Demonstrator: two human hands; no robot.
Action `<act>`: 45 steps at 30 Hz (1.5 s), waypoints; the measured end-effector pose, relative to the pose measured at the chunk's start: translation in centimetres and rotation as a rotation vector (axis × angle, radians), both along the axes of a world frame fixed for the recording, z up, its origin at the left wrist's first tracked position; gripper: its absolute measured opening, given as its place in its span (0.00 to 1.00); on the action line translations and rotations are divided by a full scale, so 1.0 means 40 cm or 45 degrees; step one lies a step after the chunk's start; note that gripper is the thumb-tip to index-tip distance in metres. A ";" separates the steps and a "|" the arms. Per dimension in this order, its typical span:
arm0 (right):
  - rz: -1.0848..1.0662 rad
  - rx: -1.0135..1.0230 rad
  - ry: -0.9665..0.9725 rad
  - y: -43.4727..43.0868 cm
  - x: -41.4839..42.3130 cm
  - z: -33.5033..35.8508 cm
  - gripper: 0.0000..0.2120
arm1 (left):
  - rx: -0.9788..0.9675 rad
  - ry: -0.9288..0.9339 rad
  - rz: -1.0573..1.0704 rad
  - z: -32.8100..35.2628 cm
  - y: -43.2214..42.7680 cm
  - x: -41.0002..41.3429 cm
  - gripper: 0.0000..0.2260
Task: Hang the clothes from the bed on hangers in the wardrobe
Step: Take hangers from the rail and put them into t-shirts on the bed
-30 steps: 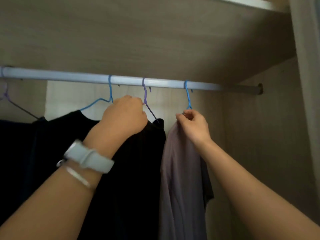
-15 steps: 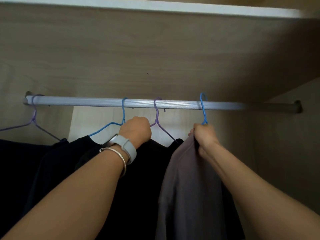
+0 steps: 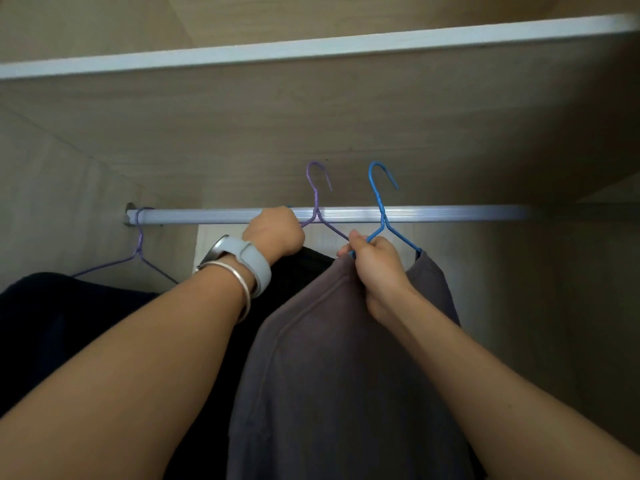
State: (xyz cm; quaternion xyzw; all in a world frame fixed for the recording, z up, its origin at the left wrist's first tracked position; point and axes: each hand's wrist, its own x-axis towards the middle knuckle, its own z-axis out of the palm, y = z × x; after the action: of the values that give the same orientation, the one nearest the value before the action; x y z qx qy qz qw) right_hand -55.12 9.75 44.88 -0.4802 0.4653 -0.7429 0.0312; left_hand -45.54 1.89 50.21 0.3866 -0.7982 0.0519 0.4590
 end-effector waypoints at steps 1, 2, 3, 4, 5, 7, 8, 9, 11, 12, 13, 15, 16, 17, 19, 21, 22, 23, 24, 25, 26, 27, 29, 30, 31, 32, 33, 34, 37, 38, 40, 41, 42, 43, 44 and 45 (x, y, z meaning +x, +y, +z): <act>0.016 0.010 0.018 0.003 0.010 -0.008 0.18 | 0.027 0.007 -0.042 -0.010 0.005 0.020 0.14; 0.032 0.025 0.036 0.002 0.022 -0.017 0.17 | 0.064 0.015 -0.094 -0.023 0.011 0.042 0.15; 0.063 0.029 0.048 -0.005 0.035 -0.025 0.14 | 0.106 0.030 -0.154 -0.040 0.020 0.067 0.15; 0.092 0.047 0.061 -0.011 0.055 -0.034 0.13 | 0.159 0.055 -0.215 -0.060 0.032 0.093 0.14; 0.110 0.082 0.088 -0.021 0.078 -0.046 0.13 | 0.230 0.090 -0.277 -0.083 0.044 0.122 0.14; 0.130 0.155 0.182 -0.037 0.130 -0.081 0.15 | 0.381 0.182 -0.364 -0.132 0.070 0.189 0.12; 0.159 0.169 0.214 -0.038 0.161 -0.103 0.14 | 0.438 0.221 -0.381 -0.156 0.080 0.227 0.12; 0.193 0.166 0.234 -0.038 0.194 -0.126 0.13 | 0.483 0.250 -0.384 -0.179 0.089 0.266 0.13; 0.274 0.145 0.264 -0.037 0.267 -0.173 0.13 | 0.581 0.287 -0.386 -0.225 0.108 0.351 0.15; 0.331 0.126 0.282 -0.034 0.308 -0.196 0.14 | 0.643 0.315 -0.405 -0.246 0.118 0.394 0.14; 0.406 0.099 0.294 -0.029 0.352 -0.219 0.14 | 0.713 0.355 -0.436 -0.266 0.129 0.438 0.13; 0.557 0.079 0.291 -0.017 0.449 -0.259 0.14 | 0.804 0.423 -0.450 -0.303 0.162 0.528 0.13; 0.619 0.080 0.287 -0.012 0.498 -0.275 0.14 | 0.820 0.446 -0.424 -0.318 0.178 0.577 0.13; 0.667 0.075 0.293 -0.008 0.547 -0.290 0.13 | 0.831 0.458 -0.380 -0.331 0.192 0.629 0.15; 0.745 0.048 0.319 -0.005 0.647 -0.314 0.11 | 0.857 0.441 -0.287 -0.350 0.224 0.738 0.20; 0.817 0.030 0.339 -0.001 0.749 -0.331 0.11 | 0.865 0.381 -0.216 -0.363 0.260 0.846 0.25; 0.857 0.034 0.358 0.003 0.800 -0.338 0.11 | 0.855 0.357 -0.164 -0.367 0.278 0.899 0.26; 0.901 0.038 0.385 0.009 0.851 -0.343 0.12 | 0.833 0.355 -0.104 -0.373 0.295 0.952 0.25; 0.941 0.040 0.434 0.014 0.900 -0.349 0.13 | 0.807 0.375 -0.053 -0.380 0.312 1.007 0.22; 0.983 0.040 0.502 0.021 0.952 -0.352 0.13 | 0.782 0.400 -0.006 -0.388 0.329 1.064 0.18; 1.027 0.057 0.589 0.027 1.004 -0.354 0.13 | 0.759 0.413 0.047 -0.396 0.345 1.122 0.13; 1.064 0.088 0.687 0.033 1.055 -0.353 0.14 | 0.735 0.415 0.109 -0.405 0.361 1.176 0.10; 1.116 0.138 0.846 0.040 1.148 -0.346 0.12 | 0.680 0.411 0.245 -0.424 0.393 1.281 0.10; 1.138 0.110 0.879 0.040 1.191 -0.344 0.11 | 0.655 0.409 0.317 -0.435 0.408 1.330 0.11; 1.099 0.009 0.891 0.034 1.231 -0.346 0.10 | 0.635 0.399 0.390 -0.445 0.423 1.377 0.11; 0.995 -0.140 0.898 0.024 1.265 -0.348 0.09 | 0.617 0.382 0.456 -0.456 0.437 1.422 0.11; 0.866 -0.291 0.901 0.011 1.296 -0.353 0.08 | 0.603 0.366 0.515 -0.466 0.450 1.463 0.11; 0.789 -0.415 0.874 -0.001 1.325 -0.360 0.06 | 0.591 0.352 0.572 -0.478 0.462 1.504 0.11; 0.957 -0.433 0.834 -0.041 1.410 -0.392 0.08 | 0.583 0.301 0.752 -0.510 0.493 1.613 0.10; 0.987 -0.406 0.874 -0.064 1.442 -0.410 0.12 | 0.583 0.293 0.806 -0.522 0.500 1.648 0.10; 1.035 -0.339 0.980 -0.124 1.513 -0.453 0.18 | 0.588 0.290 0.904 -0.549 0.505 1.717 0.09; 1.081 -0.279 1.065 -0.153 1.552 -0.477 0.20 | 0.593 0.297 0.947 -0.564 0.504 1.749 0.09; 1.118 -0.224 1.184 -0.182 1.596 -0.502 0.20 | 0.602 0.302 0.985 -0.579 0.499 1.779 0.09; 1.138 -0.198 1.305 -0.212 1.643 -0.526 0.20 | 0.615 0.298 1.022 -0.594 0.489 1.808 0.08; 1.150 -0.201 1.384 -0.243 1.689 -0.549 0.20 | 0.632 0.285 1.065 -0.610 0.475 1.835 0.08; 1.170 -0.227 1.420 -0.272 1.736 -0.571 0.20 | 0.649 0.276 1.116 -0.626 0.459 1.860 0.08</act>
State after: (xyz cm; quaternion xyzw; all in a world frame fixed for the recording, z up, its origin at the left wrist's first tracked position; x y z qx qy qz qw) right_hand 14.31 -1.13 22.06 -0.9351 0.1010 -0.3346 0.0590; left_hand 28.86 20.23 25.18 0.7874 -0.4963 0.0029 0.3655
